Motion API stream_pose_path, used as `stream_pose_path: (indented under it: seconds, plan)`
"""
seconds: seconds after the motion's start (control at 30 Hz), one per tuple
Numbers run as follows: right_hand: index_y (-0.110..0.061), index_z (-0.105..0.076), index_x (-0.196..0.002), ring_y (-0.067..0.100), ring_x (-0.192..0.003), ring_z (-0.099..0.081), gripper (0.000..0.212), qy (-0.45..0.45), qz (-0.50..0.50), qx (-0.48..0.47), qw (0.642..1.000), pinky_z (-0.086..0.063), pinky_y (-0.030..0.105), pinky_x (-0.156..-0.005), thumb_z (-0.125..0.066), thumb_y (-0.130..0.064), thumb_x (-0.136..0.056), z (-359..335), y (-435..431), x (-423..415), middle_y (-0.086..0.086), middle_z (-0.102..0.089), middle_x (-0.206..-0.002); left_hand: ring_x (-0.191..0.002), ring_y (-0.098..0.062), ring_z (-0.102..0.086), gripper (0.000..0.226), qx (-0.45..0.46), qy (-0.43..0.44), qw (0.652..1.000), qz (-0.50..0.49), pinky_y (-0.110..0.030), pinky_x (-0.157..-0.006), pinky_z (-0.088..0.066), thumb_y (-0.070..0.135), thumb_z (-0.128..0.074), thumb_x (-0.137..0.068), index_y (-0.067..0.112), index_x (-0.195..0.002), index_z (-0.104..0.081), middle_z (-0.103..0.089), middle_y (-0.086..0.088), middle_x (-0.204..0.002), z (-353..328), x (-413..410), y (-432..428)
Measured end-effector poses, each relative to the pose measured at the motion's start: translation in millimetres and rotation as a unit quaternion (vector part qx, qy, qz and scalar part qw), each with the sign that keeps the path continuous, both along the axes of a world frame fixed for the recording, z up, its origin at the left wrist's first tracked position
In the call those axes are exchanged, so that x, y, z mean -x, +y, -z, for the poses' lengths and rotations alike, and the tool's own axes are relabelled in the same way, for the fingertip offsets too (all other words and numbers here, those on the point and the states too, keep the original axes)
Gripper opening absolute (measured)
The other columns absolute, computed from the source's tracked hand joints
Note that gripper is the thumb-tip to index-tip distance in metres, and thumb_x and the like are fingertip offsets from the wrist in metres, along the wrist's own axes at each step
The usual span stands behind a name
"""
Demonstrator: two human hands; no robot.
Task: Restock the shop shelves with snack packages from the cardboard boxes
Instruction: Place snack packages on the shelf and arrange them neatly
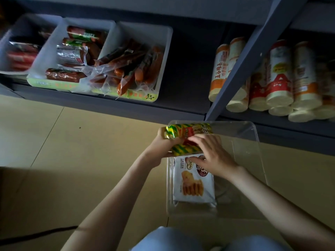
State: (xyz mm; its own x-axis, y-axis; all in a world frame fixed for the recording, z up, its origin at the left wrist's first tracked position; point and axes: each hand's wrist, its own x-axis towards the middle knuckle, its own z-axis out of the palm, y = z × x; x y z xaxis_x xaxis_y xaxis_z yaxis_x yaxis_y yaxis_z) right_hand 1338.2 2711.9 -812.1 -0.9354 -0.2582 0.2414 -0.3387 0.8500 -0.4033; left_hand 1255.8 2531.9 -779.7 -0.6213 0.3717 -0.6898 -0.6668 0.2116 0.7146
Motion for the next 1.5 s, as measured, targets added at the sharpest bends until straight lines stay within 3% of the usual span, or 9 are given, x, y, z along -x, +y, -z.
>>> stream_pose_path:
  seconds: [0.3, 0.37, 0.5, 0.57, 0.87, 1.07, 1.2, 1.37, 1.5]
  plan:
    - [-0.012, -0.02, -0.149, 0.028, -0.137, -0.03, 0.11, -0.134, 0.227, 0.072, 0.962, -0.026, 0.045, -0.108, -0.084, -0.042, -0.064, 11.7, 17.9, -13.3, 0.013, -0.031, -0.151, -0.095, -0.023, -0.069, 0.039, -0.106, -0.023, 0.994, 0.025, -0.031, -0.079, -0.056, 0.01, -0.067, -0.082, 0.009, -0.119, -0.054, -0.072, -0.01, -0.104, 12.4, 1.0, -50.7]
    - [-0.015, -0.03, -0.146, 0.025, -0.134, -0.036, 0.099, -0.222, 0.33, 0.26, 0.88, -0.034, 0.038, -0.104, -0.083, -0.04, -0.065, 4.1, 14.5, -9.3, 0.008, -0.04, -0.145, -0.093, -0.025, -0.069, 0.059, -0.129, -0.03, 0.991, -0.02, -0.036, -0.078, -0.057, 0.012, -0.071, -0.071, 0.011, -0.125, -0.047, -0.07, -0.011, -0.106, 14.5, -2.4, -47.7]
    - [-0.013, -0.061, -0.11, 0.025, -0.1, -0.066, 0.091, -0.373, 0.259, 0.654, 0.604, -0.057, 0.034, -0.078, -0.089, -0.059, -0.036, -7.1, 11.4, -9.3, 0.009, -0.07, -0.105, -0.099, -0.026, -0.068, 0.076, -0.161, -0.025, 0.987, -0.001, -0.037, -0.079, -0.057, 0.009, -0.079, -0.063, 0.016, -0.126, -0.038, -0.065, -0.011, -0.114, 19.1, -15.5, -35.9]
    - [-0.01, -0.062, -0.112, 0.026, -0.1, -0.068, 0.09, -0.365, 0.217, 0.719, 0.55, -0.058, 0.037, -0.078, -0.092, -0.051, -0.037, -9.4, 7.4, -8.9, 0.012, -0.07, -0.11, -0.103, -0.022, -0.067, 0.056, -0.166, -0.005, 0.984, 0.069, -0.03, -0.082, -0.055, 0.005, -0.073, -0.073, 0.013, -0.12, -0.043, -0.066, -0.006, -0.109, 19.5, -19.1, -32.1]
    - [-0.015, -0.062, -0.114, 0.021, -0.099, -0.069, 0.073, -0.398, 0.207, 0.652, 0.611, -0.056, 0.028, -0.076, -0.082, -0.053, -0.055, -12.8, 5.7, -5.2, 0.005, -0.072, -0.108, -0.095, -0.019, -0.067, 0.051, -0.024, 0.052, 0.967, 0.249, -0.028, -0.083, -0.053, 0.043, -0.073, -0.077, 0.017, -0.119, -0.059, -0.071, -0.004, -0.106, 15.9, -11.2, -13.3]
    - [-0.005, -0.04, -0.138, 0.03, -0.127, -0.045, 0.06, -0.426, 0.403, 0.44, 0.68, -0.04, 0.043, -0.102, -0.056, -0.04, -0.093, 34.9, 24.3, -16.9, 0.015, -0.05, -0.136, -0.093, -0.024, -0.063, 0.049, -0.012, 0.1, 0.985, 0.138, -0.04, -0.088, -0.043, 0.051, -0.069, -0.069, 0.017, -0.104, -0.07, -0.072, -0.008, -0.1, 36.0, -1.7, -46.4]
    - [-0.003, -0.011, -0.15, 0.029, -0.142, -0.024, 0.092, -0.542, 0.409, 0.405, 0.612, -0.023, 0.042, -0.114, -0.072, -0.019, -0.083, 65.7, 21.0, -35.3, 0.013, -0.026, -0.154, -0.097, -0.021, -0.067, 0.06, -0.025, 0.094, 0.988, 0.117, -0.033, -0.087, -0.048, 0.055, -0.07, -0.065, 0.014, -0.109, -0.066, -0.073, -0.006, -0.104, 40.9, 1.6, -62.1]
    - [-0.003, -0.041, -0.133, 0.025, -0.123, -0.051, 0.115, -0.548, 0.364, 0.474, 0.585, -0.037, 0.04, -0.108, -0.097, -0.03, -0.036, 105.3, 21.6, -34.1, 0.012, -0.055, -0.133, -0.103, -0.019, -0.067, 0.075, -0.031, 0.071, 0.986, 0.148, -0.021, -0.085, -0.052, 0.061, -0.077, -0.059, 0.012, -0.114, -0.064, -0.071, -0.005, -0.11, 40.1, 6.0, -62.0]
    - [-0.005, -0.062, -0.106, 0.024, -0.095, -0.064, 0.037, -0.562, 0.377, 0.497, 0.544, -0.05, 0.034, -0.087, -0.079, -0.011, -0.072, 80.4, 12.8, -25.1, 0.007, -0.074, -0.089, -0.105, -0.021, -0.066, 0.061, -0.043, 0.052, 0.987, 0.145, -0.022, -0.085, -0.052, 0.05, -0.073, -0.072, 0.01, -0.117, -0.062, -0.07, -0.007, -0.113, 40.9, 3.7, -59.6]
